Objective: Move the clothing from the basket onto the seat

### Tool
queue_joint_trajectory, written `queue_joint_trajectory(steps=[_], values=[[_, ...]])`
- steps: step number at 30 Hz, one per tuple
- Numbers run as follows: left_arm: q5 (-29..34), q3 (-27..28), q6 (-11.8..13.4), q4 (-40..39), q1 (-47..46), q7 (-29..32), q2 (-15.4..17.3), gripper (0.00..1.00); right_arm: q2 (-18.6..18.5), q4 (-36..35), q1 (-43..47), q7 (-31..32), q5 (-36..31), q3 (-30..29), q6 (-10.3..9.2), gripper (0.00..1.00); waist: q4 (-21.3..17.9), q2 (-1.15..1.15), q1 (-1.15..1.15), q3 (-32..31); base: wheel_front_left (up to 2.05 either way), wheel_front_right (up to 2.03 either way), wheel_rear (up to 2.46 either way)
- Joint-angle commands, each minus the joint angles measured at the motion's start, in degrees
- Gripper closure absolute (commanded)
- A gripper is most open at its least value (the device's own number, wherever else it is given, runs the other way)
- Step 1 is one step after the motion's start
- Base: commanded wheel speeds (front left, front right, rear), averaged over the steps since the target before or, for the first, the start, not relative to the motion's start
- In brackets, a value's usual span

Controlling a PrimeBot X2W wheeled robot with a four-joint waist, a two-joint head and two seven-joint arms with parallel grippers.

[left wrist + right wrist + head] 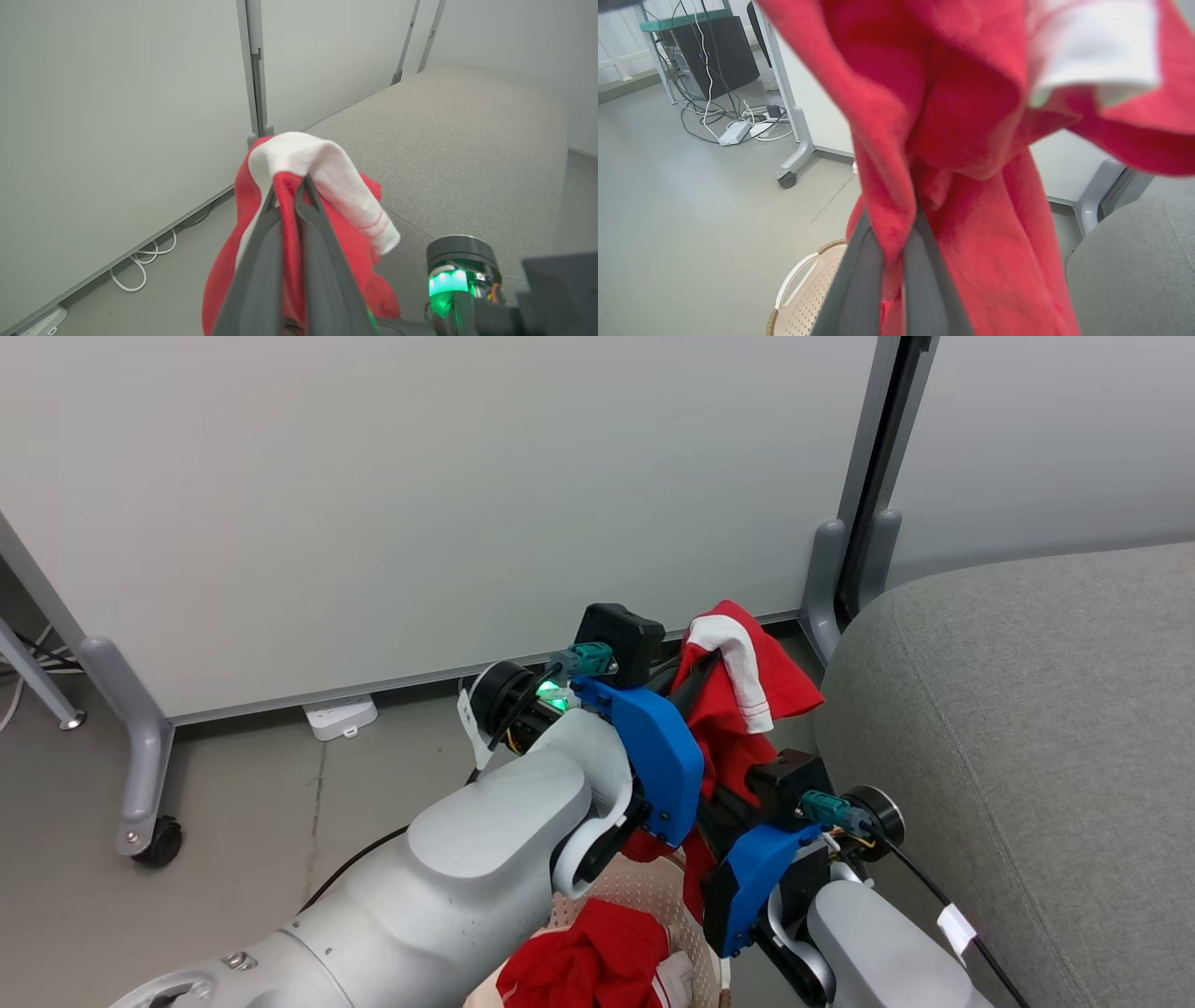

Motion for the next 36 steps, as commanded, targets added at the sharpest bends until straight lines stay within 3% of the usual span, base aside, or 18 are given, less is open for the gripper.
queue_joint_trajectory(steps=[1,17,18,19,20,29,36], values=[[0.5,-0.3,0.0,0.3,-1.0,0.0,0.1,1.00,-0.1,0.1,-0.7,-0.4,-0.5,0.1,-0.01,1.00,-0.1,0.00,0.00,0.0,0.00,0.00,0.00],[-0.7,-0.4,-0.3,0.0,-0.2,-0.8,0.1,1.00,-0.1,0.0,0.6,-0.4,-1.0,0.2,-0.01,1.00,-1.0,0.00,0.00,-0.1,0.00,0.00,0.00],[-0.7,-0.4,-0.4,-0.1,-0.2,-1.3,0.1,0.87,-0.1,0.0,0.6,-0.4,-1.1,0.2,-0.01,1.00,-1.0,0.00,0.00,-0.1,0.00,0.00,0.00],[-0.6,-0.4,-0.7,-0.3,-0.1,-2.0,0.1,0.17,-0.1,0.0,0.6,-0.4,-1.2,0.1,-0.01,1.00,-1.0,0.00,0.00,0.0,0.00,0.00,0.00],[-0.8,-0.4,-1.1,-0.3,0.4,-3.0,0.1,0.00,-0.1,-0.1,0.6,-0.5,-1.2,0.1,-0.01,1.00,-1.1,0.00,0.00,0.0,0.00,0.00,0.00],[3.2,1.6,-5.0,1.6,8.1,-11.0,1.4,0.00,-0.1,-1.4,1.9,-1.3,-3.2,-1.7,-0.01,1.00,-1.1,0.00,0.00,0.0,0.00,0.00,0.00],[17.7,17.3,-3.6,-12.8,22.2,-11.0,7.5,0.00,-0.1,-2.6,3.3,-0.9,-5.6,-5.1,-0.01,1.00,-0.6,0.00,0.00,0.5,0.00,0.00,0.00]])
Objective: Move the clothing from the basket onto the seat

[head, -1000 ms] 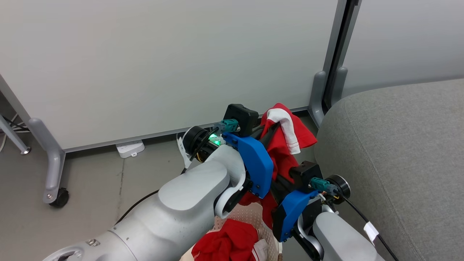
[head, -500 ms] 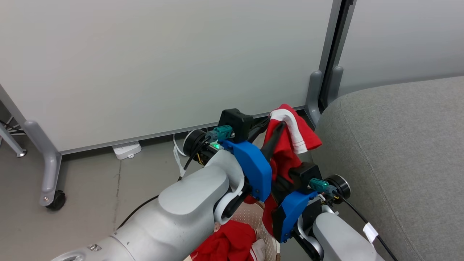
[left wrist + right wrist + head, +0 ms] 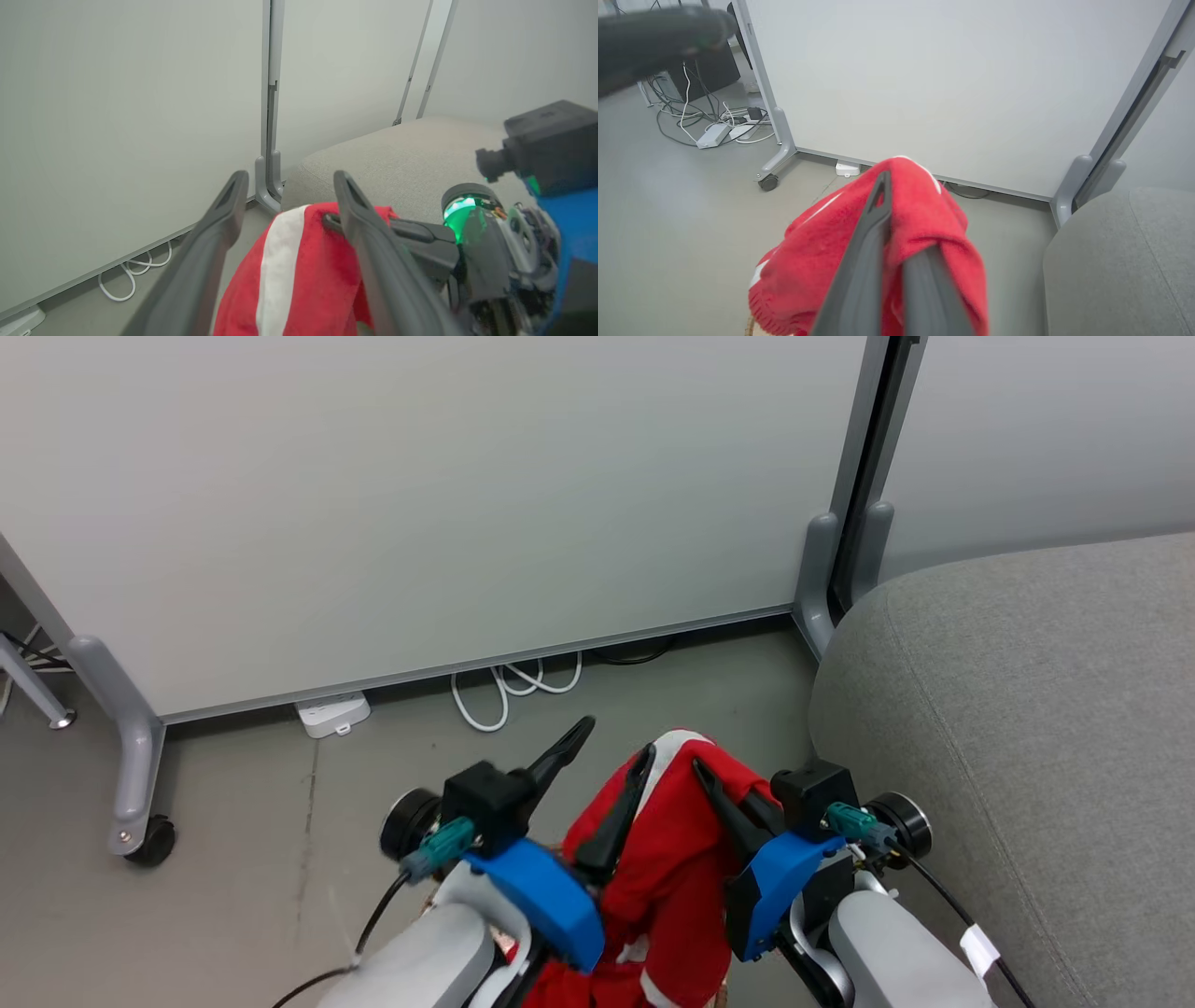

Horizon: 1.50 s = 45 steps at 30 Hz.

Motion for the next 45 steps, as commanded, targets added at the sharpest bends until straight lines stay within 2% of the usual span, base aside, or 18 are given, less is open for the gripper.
queue_joint_trajectory(steps=[1,7,13,19,27,32,45], values=[[1.8,1.6,-0.1,-1.7,2.2,-0.2,0.8,0.00,-0.1,-0.5,0.6,0.0,-0.3,-0.5,-0.01,1.00,0.2,0.00,0.00,0.1,0.00,0.00,0.00],[12.2,12.3,-1.5,-10.6,15.7,-0.2,3.1,0.00,-0.1,-2.4,1.8,0.5,-2.0,-3.3,-0.01,1.00,0.8,0.00,0.00,0.5,0.00,0.00,0.00],[19.5,20.3,-2.7,-14.3,25.2,-0.2,2.4,0.00,-0.1,-4.2,2.8,1.4,-3.2,-5.2,-0.01,1.00,1.1,0.00,0.00,0.9,0.00,0.00,0.00],[23.5,27.3,-3.8,-14.6,30.4,-0.2,0.6,0.00,-0.1,-5.6,3.5,2.1,-3.9,-5.8,-0.01,1.00,0.9,0.00,0.00,1.2,0.00,0.00,0.00],[27.7,31.5,-7.5,-13.1,31.3,-0.2,-2.2,0.00,-0.1,-6.5,4.4,2.6,-3.5,-6.2,-0.01,1.00,0.7,0.00,0.00,1.6,0.00,0.00,0.00],[29.6,32.9,-8.9,-12.8,30.8,-0.2,-3.3,0.00,-0.1,-7.0,4.0,2.3,-2.9,-5.7,-0.01,1.00,-3.3,0.00,0.00,2.4,0.00,0.00,0.00],[32.5,34.5,-10.9,-12.4,27.3,-0.2,-5.5,0.00,0.0,-6.7,2.0,1.2,-2.7,-6.2,-0.01,1.00,-19.1,0.00,0.00,6.4,0.00,0.00,0.00]])
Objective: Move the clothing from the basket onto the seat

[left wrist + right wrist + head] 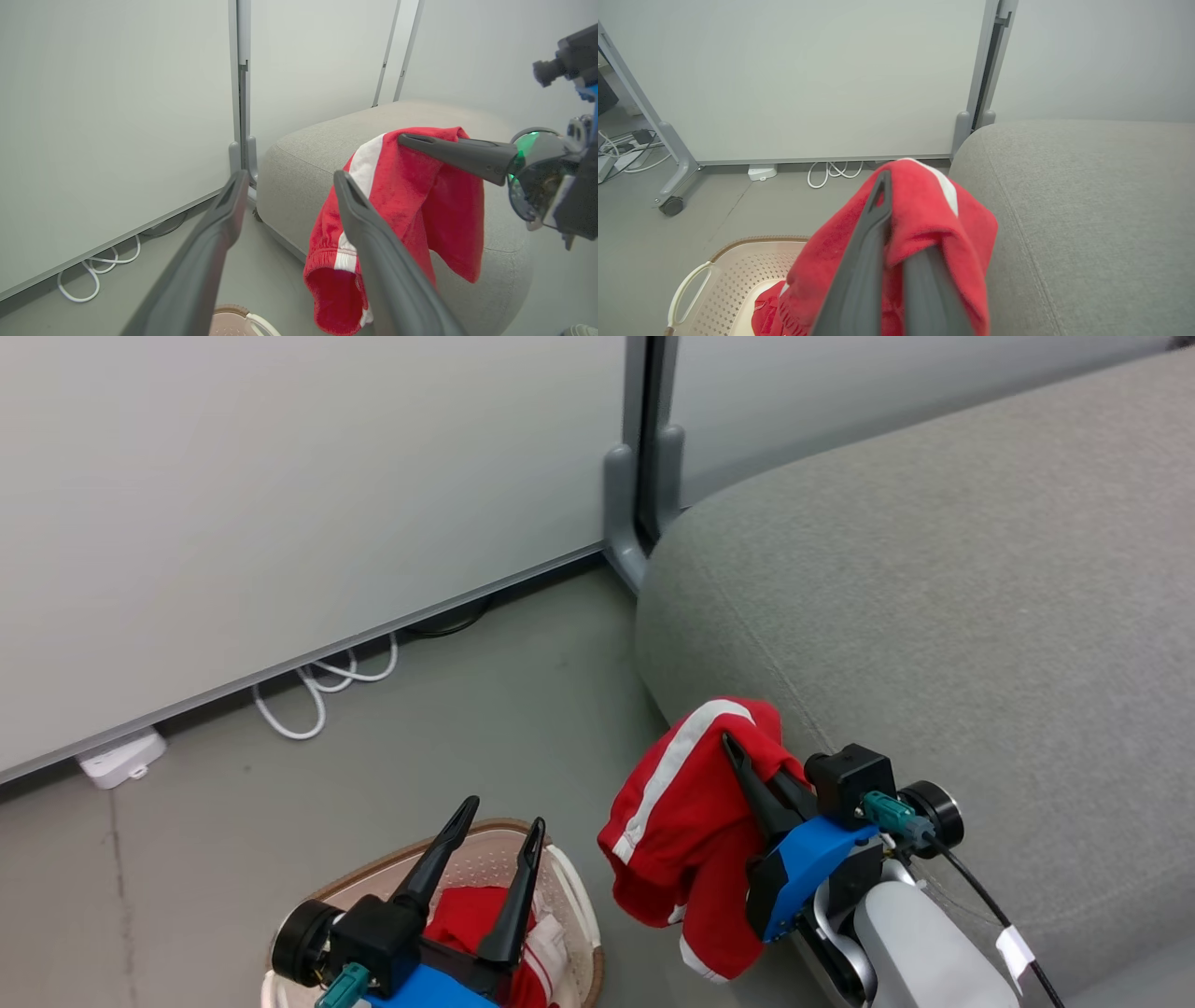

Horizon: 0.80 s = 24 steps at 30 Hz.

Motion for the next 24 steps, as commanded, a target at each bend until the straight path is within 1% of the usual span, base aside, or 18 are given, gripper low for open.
queue_joint_trajectory(steps=[1,5,9,17,21,24], values=[[0.4,0.1,-0.3,0.1,-0.7,-0.2,0.1,0.00,0.0,0.0,-0.7,-0.5,0.3,-0.1,-0.01,1.00,-4.9,0.00,0.00,1.7,0.00,0.00,0.00],[0.9,0.5,-0.7,0.3,-0.9,-0.2,0.0,0.00,0.0,0.2,-0.9,-0.9,0.7,0.0,-0.01,1.00,-8.9,0.00,0.00,2.4,0.00,0.00,0.00],[1.4,0.2,-0.8,0.8,-1.2,-0.2,0.0,0.00,0.0,0.7,-0.6,-1.4,1.0,-0.9,-0.02,1.00,-11.4,0.00,0.00,2.8,0.00,0.00,0.00],[1.4,-0.6,-1.0,1.4,-2.1,-0.2,-0.5,0.00,0.0,1.2,-1.6,-1.9,1.3,-3.6,-0.02,1.00,-11.7,0.00,0.00,3.6,0.00,0.00,0.00],[1.7,-0.9,-1.1,1.3,-3.1,-0.2,-0.7,0.00,0.0,1.6,-4.8,-2.0,0.1,-7.5,-0.02,1.00,-10.5,0.00,0.00,5.2,0.00,0.00,0.00],[2.4,-1.7,-1.1,1.2,-4.4,-0.2,-0.3,0.00,-0.1,2.1,-9.6,-1.0,-2.1,-12.3,-0.02,1.00,-9.0,0.00,0.00,7.9,0.00,0.00,0.00]])
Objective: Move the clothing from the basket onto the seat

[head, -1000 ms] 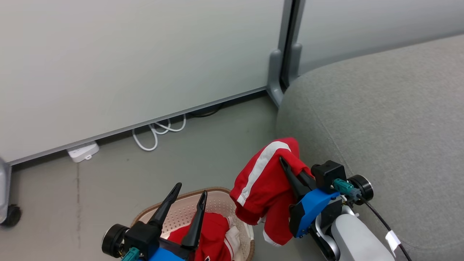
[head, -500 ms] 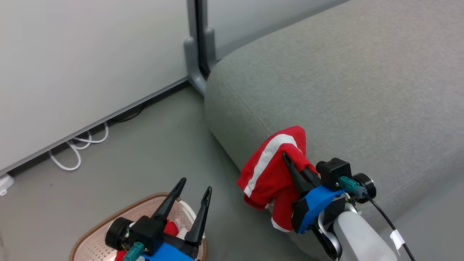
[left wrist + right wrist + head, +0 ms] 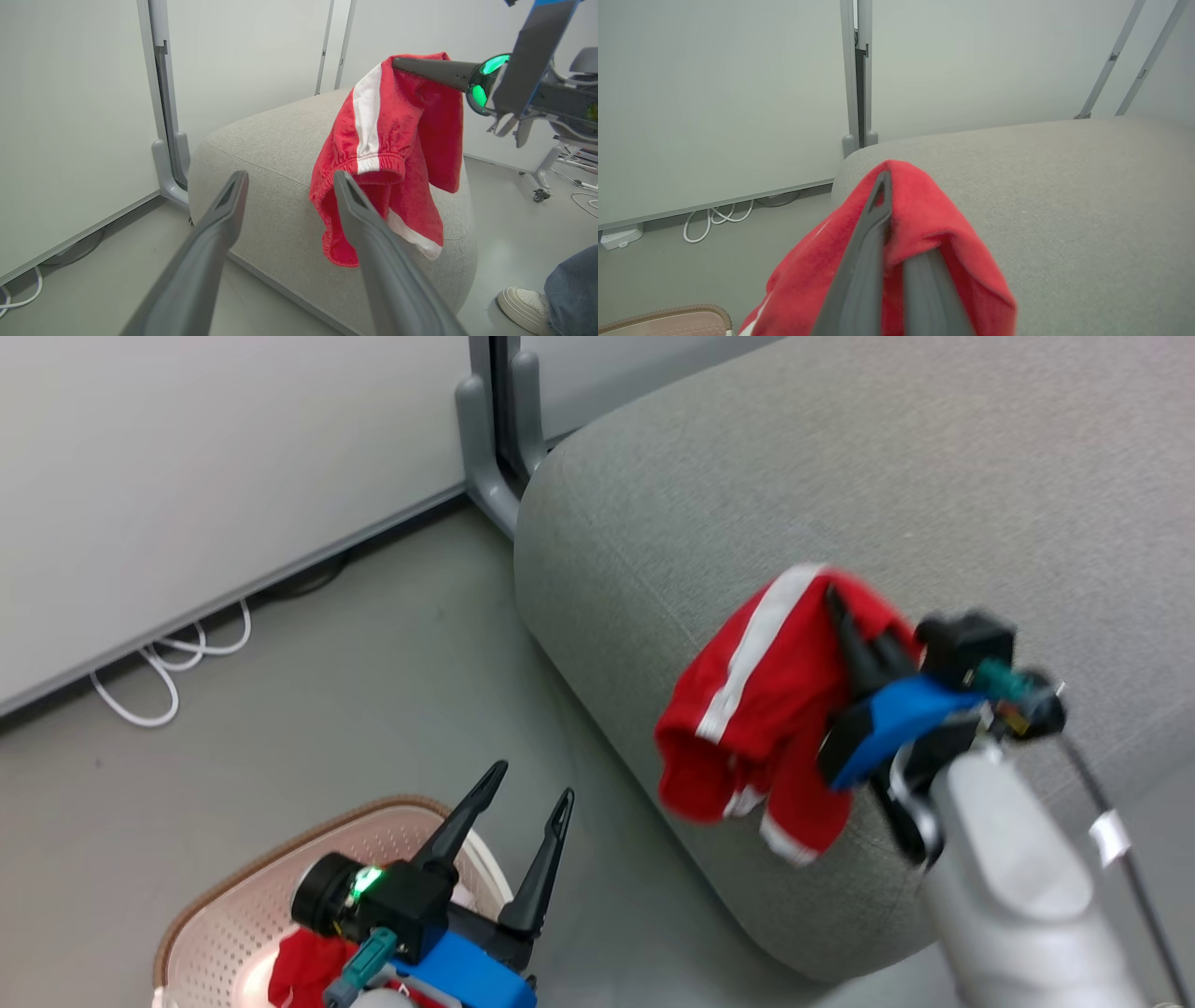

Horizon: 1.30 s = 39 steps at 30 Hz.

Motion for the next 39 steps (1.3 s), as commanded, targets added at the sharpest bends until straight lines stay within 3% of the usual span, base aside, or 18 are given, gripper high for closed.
queue_joint_trajectory(steps=[1,6,11,16,20,29,30,31,32,33,34,39], values=[[0.4,-0.2,-0.2,-0.1,-1.2,-0.2,0.7,0.00,-0.4,-0.1,-2.5,0.4,-1.0,-0.6,-0.02,1.00,1.8,0.00,0.00,2.7,0.00,0.00,0.00],[1.1,-3.0,-0.2,-0.3,-5.8,-0.2,3.2,0.00,-5.8,0.9,-13.5,2.9,-2.3,-7.7,-0.02,1.00,6.0,0.00,0.00,10.0,0.00,0.00,0.00],[1.5,-5.3,-0.2,-1.9,-10.3,-0.2,5.6,0.00,-15.2,3.1,-22.7,5.0,-2.8,-14.1,-0.02,1.00,10.3,0.00,0.00,17.3,0.00,0.00,0.00],[1.8,-7.8,-0.2,-4.3,-13.8,-0.2,7.4,0.00,-21.5,7.0,-26.6,4.2,-2.9,-22.7,-0.02,1.00,14.7,0.00,0.00,22.5,0.00,0.00,0.00],[2.0,-8.3,-0.2,-5.6,-15.5,-0.2,7.4,0.00,-23.0,10.4,-25.0,1.7,-4.1,-27.2,-0.02,1.00,16.8,0.00,0.00,25.9,0.00,0.00,0.00],[1.9,-8.5,-0.2,-5.4,-18.1,-0.2,6.2,0.00,-20.6,18.8,-22.2,-2.3,-8.9,-32.9,-0.02,0.98,18.8,0.00,0.00,27.5,0.00,0.00,0.00],[1.8,-8.2,-0.2,-5.3,-18.1,-0.2,6.1,0.00,-20.5,19.4,-22.1,-2.7,-9.4,-33.3,-0.02,0.85,19.0,0.00,0.00,27.2,0.00,0.00,0.00],[1.7,-7.9,-0.2,-5.3,-18.0,-0.2,5.8,0.00,-20.2,19.7,-21.8,-3.2,-10.0,-33.4,-0.02,0.58,19.0,0.00,0.00,26.7,0.00,0.00,0.00],[1.5,-7.7,-0.2,-5.2,-17.9,-0.2,5.6,0.00,-20.0,20.1,-21.7,-3.4,-10.5,-33.4,-0.02,0.51,19.1,0.00,0.00,26.2,0.00,0.00,0.00],[1.4,-7.5,-0.2,-5.1,-17.6,-0.2,5.5,0.00,-19.7,20.4,-21.7,-3.8,-10.9,-33.2,-0.02,0.35,19.1,0.00,0.00,25.7,0.00,0.00,0.00],[1.3,-7.2,-0.2,-5.0,-17.3,-0.2,5.4,0.00,-19.5,20.6,-21.8,-4.0,-11.1,-33.2,-0.02,0.03,19.0,0.00,0.00,25.0,0.00,0.00,0.00],[0.6,-5.8,-0.2,-4.1,-15.1,-0.2,4.5,0.00,-18.3,21.9,-20.6,-4.6,-12.5,-31.3,-0.02,0.00,18.9,0.00,0.00,20.4,0.00,0.00,0.00]])
